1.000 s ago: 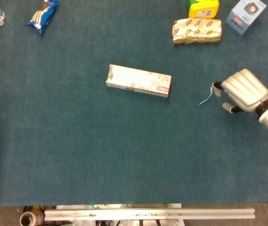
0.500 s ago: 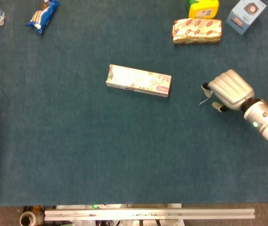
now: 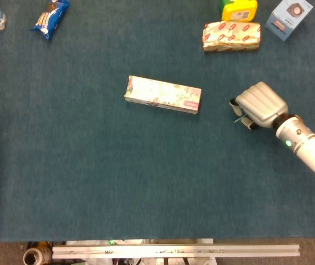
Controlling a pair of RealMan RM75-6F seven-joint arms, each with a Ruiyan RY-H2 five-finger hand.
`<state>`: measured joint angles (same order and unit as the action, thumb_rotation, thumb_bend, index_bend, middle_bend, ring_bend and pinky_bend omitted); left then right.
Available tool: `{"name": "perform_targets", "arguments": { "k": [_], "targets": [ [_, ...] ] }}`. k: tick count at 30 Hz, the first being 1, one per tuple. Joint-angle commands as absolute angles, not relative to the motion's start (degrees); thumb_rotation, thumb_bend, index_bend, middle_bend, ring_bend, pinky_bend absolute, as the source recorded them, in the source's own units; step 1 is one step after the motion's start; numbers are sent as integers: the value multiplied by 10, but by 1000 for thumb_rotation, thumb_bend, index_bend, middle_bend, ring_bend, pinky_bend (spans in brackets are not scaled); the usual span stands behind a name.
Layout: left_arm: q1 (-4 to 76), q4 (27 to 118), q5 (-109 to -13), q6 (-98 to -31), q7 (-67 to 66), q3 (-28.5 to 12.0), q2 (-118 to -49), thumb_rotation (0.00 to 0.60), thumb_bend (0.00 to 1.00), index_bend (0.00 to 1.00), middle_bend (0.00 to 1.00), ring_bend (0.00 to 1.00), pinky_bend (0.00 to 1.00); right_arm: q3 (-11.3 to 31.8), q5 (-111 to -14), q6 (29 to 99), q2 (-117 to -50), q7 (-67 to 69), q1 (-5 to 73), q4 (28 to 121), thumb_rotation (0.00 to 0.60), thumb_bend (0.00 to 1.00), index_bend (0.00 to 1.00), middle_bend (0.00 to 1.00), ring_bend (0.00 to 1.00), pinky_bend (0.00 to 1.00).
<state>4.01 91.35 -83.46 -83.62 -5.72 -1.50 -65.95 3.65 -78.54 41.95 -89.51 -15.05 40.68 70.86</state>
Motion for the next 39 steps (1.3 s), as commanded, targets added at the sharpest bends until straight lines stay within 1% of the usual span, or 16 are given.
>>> {"name": "perform_targets", "arguments": {
  "k": [1,10,15,21,25,32,39],
  "targets": [
    [40,912,-834,-836,-56,-15,-660,600,58,120,280,268,195,36,-783,419,-898,-151,409,705,600,323,574,1000,1000,1000],
    [39,909,-834,-837,-54,-15,-661,600,58,119,280,268,195,31,-776,417,-904,-153,414,698,600,327,613,1000,1000,1000],
    [38,909,-835,-840,-52,-15,-660,600,58,119,279,268,195,35,-775,429,-898,-141,413,711,600,327,623,1000,1000,1000],
    [38,913,-836,-841,-53,-16,-657,600,58,118,279,268,195,65,-772,454,-878,-96,418,755,600,327,623,1000,1000,1000],
    [37,916,-840,-844,-54,-15,-655,600,58,118,279,268,195,89,-760,452,-872,-73,431,781,600,327,623,1000,1000,1000],
    [33,920,-842,-850,-53,-13,-653,600,58,118,279,268,195,122,-712,425,-892,-42,458,797,600,327,623,1000,1000,1000],
    [29,919,-841,-854,-50,-12,-652,600,59,118,279,268,195,143,-644,378,-930,-13,488,777,600,327,623,1000,1000,1000]
  ]
}}
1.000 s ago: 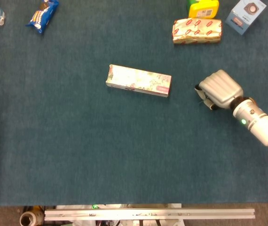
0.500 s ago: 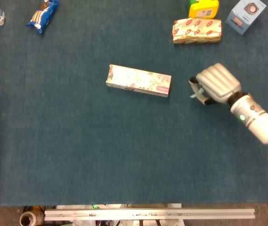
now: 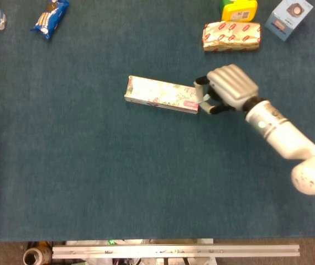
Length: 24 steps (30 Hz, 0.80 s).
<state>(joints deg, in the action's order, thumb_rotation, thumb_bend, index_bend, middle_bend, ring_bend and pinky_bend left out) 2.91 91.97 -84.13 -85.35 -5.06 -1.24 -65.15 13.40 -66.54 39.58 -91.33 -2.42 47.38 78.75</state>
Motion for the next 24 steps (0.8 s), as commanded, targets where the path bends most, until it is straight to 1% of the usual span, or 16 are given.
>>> {"name": "perform_targets", "arguments": {
  "k": [1,11,17,24],
  "targets": [
    [28,919,-841,-854,-50,-12,-652,600,58,118,278,268,195,146,-637,374,-935,-9,491,775,600,327,623,1000,1000,1000],
    [27,912,-838,-851,-45,-12,-655,600,58,117,278,268,195,173,-567,333,-977,32,526,745,600,327,623,1000,1000,1000],
    [28,907,-836,-847,-41,-12,-658,600,58,115,278,268,195,179,-523,309,-989,37,548,726,600,327,623,1000,1000,1000],
    [27,903,-834,-847,-36,-14,-660,600,58,111,278,268,195,179,-486,298,-998,27,576,705,600,327,623,1000,1000,1000]
  ]
}}
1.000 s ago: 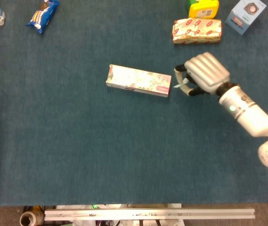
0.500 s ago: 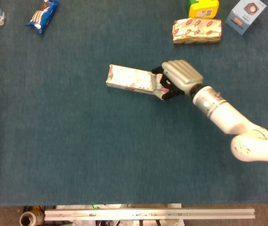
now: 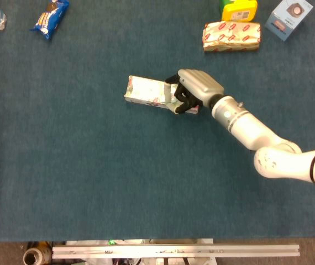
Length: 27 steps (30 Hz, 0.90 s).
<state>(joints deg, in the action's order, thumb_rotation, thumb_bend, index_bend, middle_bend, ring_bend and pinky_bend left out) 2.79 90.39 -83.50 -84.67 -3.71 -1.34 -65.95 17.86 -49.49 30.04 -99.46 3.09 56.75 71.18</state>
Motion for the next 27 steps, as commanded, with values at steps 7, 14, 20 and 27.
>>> {"name": "perform_targets", "arguments": {
  "k": [7,14,20,27],
  "targets": [
    [27,899,-832,-843,-33,-13,-662,600,58,109,278,268,195,177,-466,296,-1005,21,592,686,600,329,623,1000,1000,1000],
    [28,896,-833,-842,-32,-14,-665,600,58,109,278,268,195,173,-453,290,-1015,14,611,671,600,329,623,1000,1000,1000],
    [27,893,-831,-841,-27,-12,-666,600,58,109,278,268,195,166,-443,292,-1016,8,617,666,600,329,623,1000,1000,1000],
    [27,890,-832,-841,-24,-12,-668,600,58,108,277,268,195,158,-435,294,-1015,4,619,663,600,328,609,1000,1000,1000]
  ]
}}
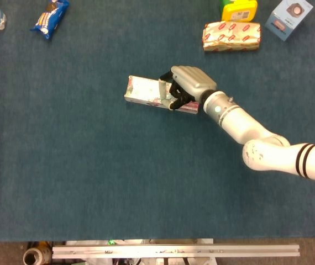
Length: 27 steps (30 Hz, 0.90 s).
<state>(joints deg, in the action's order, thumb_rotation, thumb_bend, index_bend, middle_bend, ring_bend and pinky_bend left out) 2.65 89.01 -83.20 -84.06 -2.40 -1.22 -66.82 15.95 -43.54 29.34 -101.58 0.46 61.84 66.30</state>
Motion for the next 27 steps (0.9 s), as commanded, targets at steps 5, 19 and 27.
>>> {"name": "perform_targets", "arguments": {
  "k": [5,19,27],
  "targets": [
    [27,889,-833,-841,-23,-13,-668,600,59,108,277,268,195,157,-434,296,-1013,4,619,666,600,286,582,1000,1000,1000],
    [27,890,-833,-842,-25,-14,-668,600,58,101,276,268,195,160,-439,302,-1007,15,613,677,600,176,521,1000,1000,1000],
    [28,893,-835,-842,-27,-15,-665,600,58,100,276,268,195,162,-436,308,-995,21,606,689,600,165,494,1000,1000,1000]
  ]
}}
